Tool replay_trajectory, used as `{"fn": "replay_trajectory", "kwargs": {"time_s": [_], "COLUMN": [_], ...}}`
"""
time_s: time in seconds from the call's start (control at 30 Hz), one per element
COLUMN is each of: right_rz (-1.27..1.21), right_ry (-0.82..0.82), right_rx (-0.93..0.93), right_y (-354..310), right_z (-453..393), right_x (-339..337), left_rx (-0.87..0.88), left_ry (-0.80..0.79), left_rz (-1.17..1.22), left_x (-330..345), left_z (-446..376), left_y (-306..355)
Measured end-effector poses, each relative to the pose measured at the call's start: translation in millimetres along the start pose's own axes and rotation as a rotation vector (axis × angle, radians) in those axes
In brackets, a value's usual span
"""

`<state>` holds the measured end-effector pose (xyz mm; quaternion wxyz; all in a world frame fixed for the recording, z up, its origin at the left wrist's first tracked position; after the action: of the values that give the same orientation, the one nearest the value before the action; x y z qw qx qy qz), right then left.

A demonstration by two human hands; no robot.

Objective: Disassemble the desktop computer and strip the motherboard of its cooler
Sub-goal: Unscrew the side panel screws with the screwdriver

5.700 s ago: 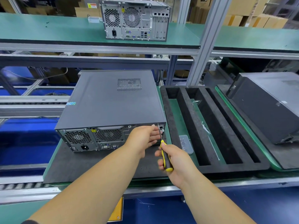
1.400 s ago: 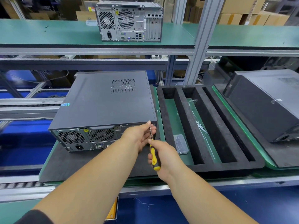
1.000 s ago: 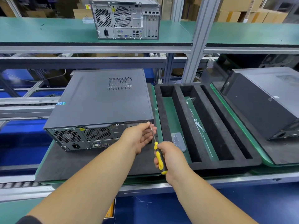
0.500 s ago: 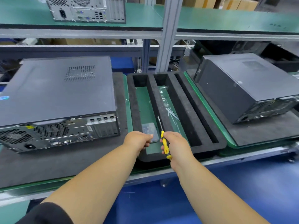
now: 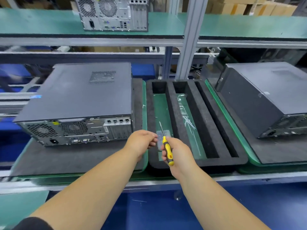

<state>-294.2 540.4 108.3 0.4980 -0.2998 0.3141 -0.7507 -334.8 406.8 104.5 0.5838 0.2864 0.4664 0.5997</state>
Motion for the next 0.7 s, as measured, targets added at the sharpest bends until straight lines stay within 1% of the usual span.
{"fn": "replay_trajectory", "kwargs": {"time_s": [0.13,0.2,0.33,0.43,0.57,0.63,0.7], "right_rz": [0.066,0.109,0.143,0.15,0.201,0.21,0.223], "right_ry": [-0.167,-0.191,-0.25,-0.318,-0.366,-0.384,-0.391], "right_rx": [-0.214,-0.249,-0.256,-0.245,-0.208,-0.202,-0.202], "right_y": [-7,-3,17,35,58,67,75], "right_z": [25,36,57,72,89,94,97], "right_x": [49,74,131,175,223,242,258], "left_rx": [0.156,0.187,0.208,0.18,0.094,0.029,-0.095], "left_ry": [0.011,0.018,0.069,0.134,0.273,0.317,0.344], "left_rz": [-0.005,0.014,0.054,0.122,0.226,0.308,0.389], "left_x": [-52,-79,-141,-191,-252,-271,-283], "left_z": [7,8,12,11,2,-6,-13], "left_y": [19,25,21,10,-11,-16,-18]}}
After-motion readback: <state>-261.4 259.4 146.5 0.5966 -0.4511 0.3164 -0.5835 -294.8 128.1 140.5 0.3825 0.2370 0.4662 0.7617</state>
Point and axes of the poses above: each hand's wrist, its own z-axis away from the middle knuckle, its own x-axis out of the palm, y = z × x, the point moved 5 cm from there along -z, towards the middle knuckle, and after that the axes turned 7 degrees about y, right-handed, at the moved point
